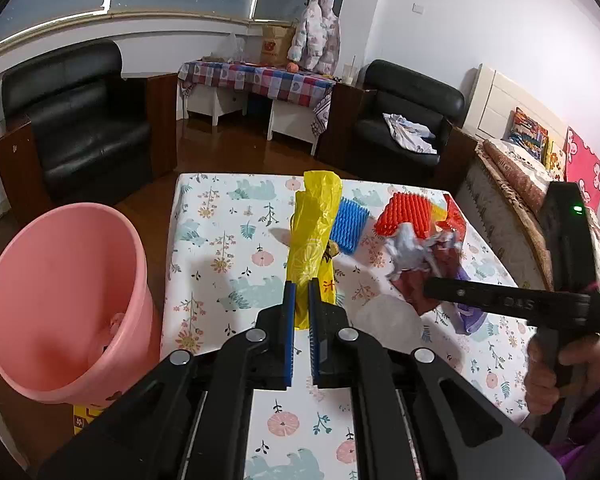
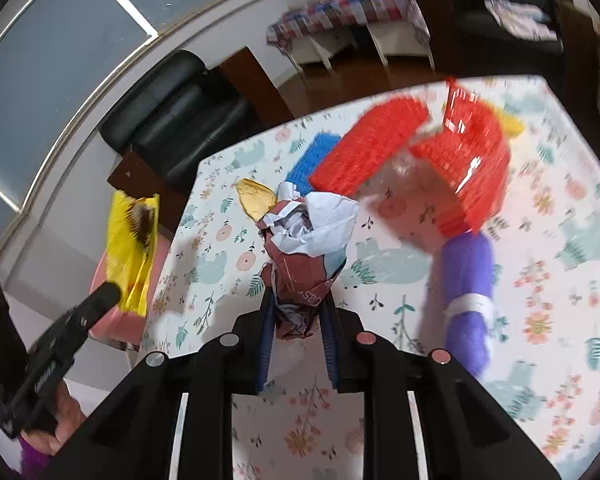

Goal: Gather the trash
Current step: 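Carry the yellow bag and foil wrapper with both tools over the pink bucket, then open both tools to drop the yellow bag and wrapper into the bucket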

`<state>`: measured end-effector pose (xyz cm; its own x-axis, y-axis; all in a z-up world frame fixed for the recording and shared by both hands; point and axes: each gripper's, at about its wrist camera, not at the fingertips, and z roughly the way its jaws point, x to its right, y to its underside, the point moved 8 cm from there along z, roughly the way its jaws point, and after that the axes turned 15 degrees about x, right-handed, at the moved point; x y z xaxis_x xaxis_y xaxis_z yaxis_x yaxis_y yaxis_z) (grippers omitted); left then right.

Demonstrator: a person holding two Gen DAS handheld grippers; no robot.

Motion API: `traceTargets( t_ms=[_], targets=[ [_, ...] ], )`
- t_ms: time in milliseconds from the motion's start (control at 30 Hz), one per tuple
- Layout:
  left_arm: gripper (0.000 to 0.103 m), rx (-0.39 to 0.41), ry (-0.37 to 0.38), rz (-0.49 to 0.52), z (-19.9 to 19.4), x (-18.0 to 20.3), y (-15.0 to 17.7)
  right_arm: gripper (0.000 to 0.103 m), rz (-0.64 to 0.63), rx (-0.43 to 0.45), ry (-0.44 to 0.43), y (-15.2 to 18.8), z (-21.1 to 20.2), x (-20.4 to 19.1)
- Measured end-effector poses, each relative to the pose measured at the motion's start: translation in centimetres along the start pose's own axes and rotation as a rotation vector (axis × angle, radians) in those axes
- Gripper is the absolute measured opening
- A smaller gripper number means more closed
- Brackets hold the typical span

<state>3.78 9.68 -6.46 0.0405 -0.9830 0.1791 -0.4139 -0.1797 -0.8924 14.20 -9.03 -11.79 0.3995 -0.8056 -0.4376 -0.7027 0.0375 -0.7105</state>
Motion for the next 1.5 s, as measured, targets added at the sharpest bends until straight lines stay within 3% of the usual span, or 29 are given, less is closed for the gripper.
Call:
traceTargets(
  t_ms=[267,500,833,1100,1233,1500],
  targets=[
    [0.006,0.037,-0.002,-0.001,-1.0,-0.1,-0.9,0.021,-0.059,0.048,-0.001,-0.9,-3.7,-0.2],
    [0.006,0.073,-0.046,0.008,-2.4,-1.2,-1.7,0.021,-0.116,0.081,-0.052,-1.8,-4.8,-2.5],
    [0.006,0.133,-0.223,-0.008,-6.6,-7.7,-2.9,0.021,-0.209,0.026,-0.249,-2.0,-1.0,-12.1],
    [0.006,0.106,-0.353,-0.054,-8.5,-13.2,-1.8,0.021,-0.302,-0.04,-0.386,-0.6,3.0,-21.7],
    [0.006,0.083,-0.384,-0.07,-8.6,-14.9,-0.9,0.021,-0.338,-0.077,-0.407,0.7,5.2,-24.9],
    [0.006,0.047,-0.421,-0.088,-8.0,-16.6,0.3,0.022,-0.378,-0.145,-0.392,3.2,8.6,-27.1]
  ],
)
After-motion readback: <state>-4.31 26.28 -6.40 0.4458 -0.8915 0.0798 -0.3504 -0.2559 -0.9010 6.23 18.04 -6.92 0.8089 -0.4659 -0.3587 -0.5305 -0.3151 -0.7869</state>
